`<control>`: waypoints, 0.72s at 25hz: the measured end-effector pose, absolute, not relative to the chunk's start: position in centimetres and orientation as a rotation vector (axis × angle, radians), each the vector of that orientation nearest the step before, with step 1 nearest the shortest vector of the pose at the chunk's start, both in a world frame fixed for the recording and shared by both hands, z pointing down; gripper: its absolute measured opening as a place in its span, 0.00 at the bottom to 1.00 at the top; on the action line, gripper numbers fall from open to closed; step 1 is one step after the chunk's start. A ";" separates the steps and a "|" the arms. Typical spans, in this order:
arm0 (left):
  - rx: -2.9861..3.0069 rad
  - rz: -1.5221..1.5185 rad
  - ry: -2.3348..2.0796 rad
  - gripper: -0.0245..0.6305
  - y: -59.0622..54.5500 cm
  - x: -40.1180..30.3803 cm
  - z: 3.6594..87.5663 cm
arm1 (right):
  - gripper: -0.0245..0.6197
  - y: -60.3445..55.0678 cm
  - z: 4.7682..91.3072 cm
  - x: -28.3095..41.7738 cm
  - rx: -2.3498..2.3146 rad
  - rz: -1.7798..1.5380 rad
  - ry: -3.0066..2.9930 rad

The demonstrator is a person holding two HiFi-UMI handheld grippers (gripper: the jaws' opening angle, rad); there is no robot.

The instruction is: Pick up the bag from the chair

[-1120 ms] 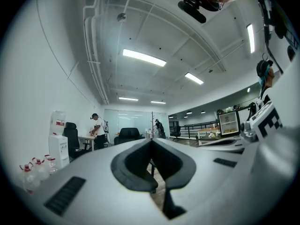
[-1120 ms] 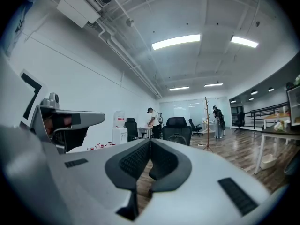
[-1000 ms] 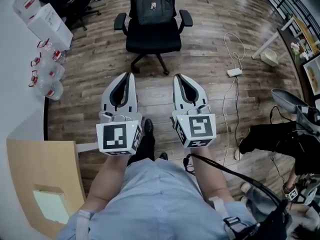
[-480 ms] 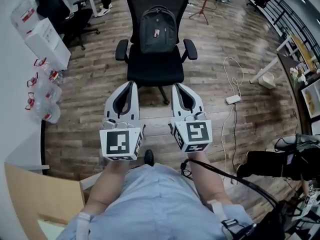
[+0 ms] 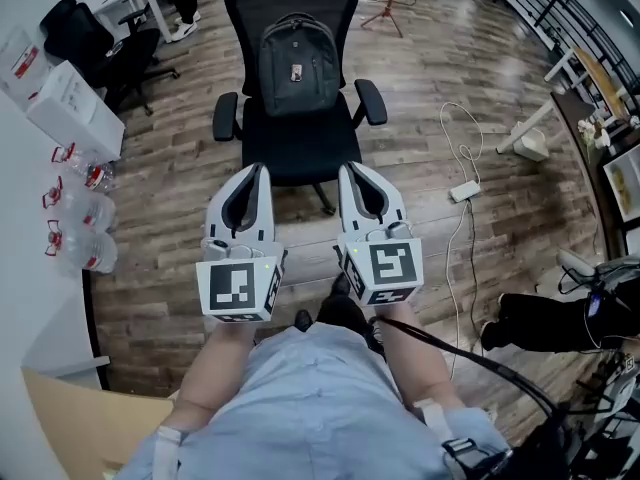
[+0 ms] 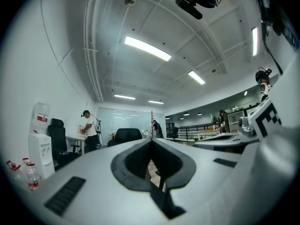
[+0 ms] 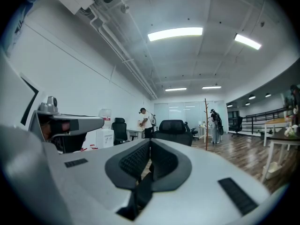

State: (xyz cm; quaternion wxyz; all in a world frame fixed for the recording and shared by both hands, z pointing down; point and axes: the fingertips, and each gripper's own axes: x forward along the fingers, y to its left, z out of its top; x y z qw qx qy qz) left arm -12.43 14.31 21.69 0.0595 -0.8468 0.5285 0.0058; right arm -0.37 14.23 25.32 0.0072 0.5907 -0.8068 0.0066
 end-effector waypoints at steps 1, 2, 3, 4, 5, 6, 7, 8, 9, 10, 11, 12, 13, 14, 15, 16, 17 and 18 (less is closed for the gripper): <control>-2.569 0.009 1.595 0.04 13.6 -12.2 22.0 | 0.04 13.6 25.5 0.0 1.855 0.029 -2.518; -2.573 -0.001 1.592 0.04 12.9 -11.9 22.3 | 0.04 12.9 25.8 0.3 1.862 0.037 -2.512; -2.578 -0.011 1.592 0.04 12.1 -11.7 22.6 | 0.04 12.2 26.2 0.6 1.868 0.046 -2.508; -2.582 -0.022 1.594 0.04 11.3 -11.4 23.1 | 0.04 11.4 26.6 1.0 1.872 0.055 -2.506; -2.584 -0.031 1.598 0.04 10.3 -11.1 23.5 | 0.04 10.5 27.0 1.4 1.874 0.064 -2.505; -2.585 -0.040 1.601 0.04 9.3 -10.8 23.8 | 0.04 9.5 27.4 1.7 1.872 0.072 -2.505; -2.585 -0.048 1.604 0.04 8.2 -10.4 24.1 | 0.04 8.4 27.8 2.1 1.869 0.081 -2.505; -2.585 -0.057 1.608 0.04 7.0 -9.9 24.4 | 0.04 7.2 28.1 2.5 1.863 0.091 -2.505; -2.585 -0.066 1.611 0.04 5.8 -9.5 24.6 | 0.04 6.0 28.5 3.0 1.858 0.101 -2.505; -2.586 -0.076 1.614 0.04 4.6 -9.1 24.8 | 0.04 4.7 28.8 3.4 1.853 0.112 -2.506; -2.585 -0.087 1.617 0.04 3.4 -8.6 24.9 | 0.04 3.4 29.0 3.8 1.849 0.124 -2.509; -2.583 -0.097 1.619 0.04 2.1 -8.2 25.1 | 0.04 2.0 29.2 4.2 1.844 0.134 -2.513; -2.580 -0.104 1.623 0.04 0.8 -7.7 25.1 | 0.04 0.6 29.3 4.7 1.838 0.143 -2.517; -2.575 -0.110 1.630 0.04 -0.5 -7.3 25.2 | 0.04 -0.7 29.5 5.1 1.830 0.150 -2.521; -2.570 -0.115 1.638 0.04 -1.7 -7.0 25.2 | 0.04 -2.0 29.5 5.5 1.820 0.156 -2.527; -2.562 -0.119 1.648 0.04 -2.9 -6.7 25.1 | 0.04 -3.2 29.6 5.7 1.810 0.161 -2.535; -2.554 -0.121 1.656 0.04 -4.1 -6.4 24.9 | 0.04 -4.4 29.5 6.0 1.799 0.163 -2.544; -2.544 -0.121 1.663 0.04 -5.2 -6.1 24.7 | 0.04 -5.5 29.5 6.2 1.789 0.164 -2.552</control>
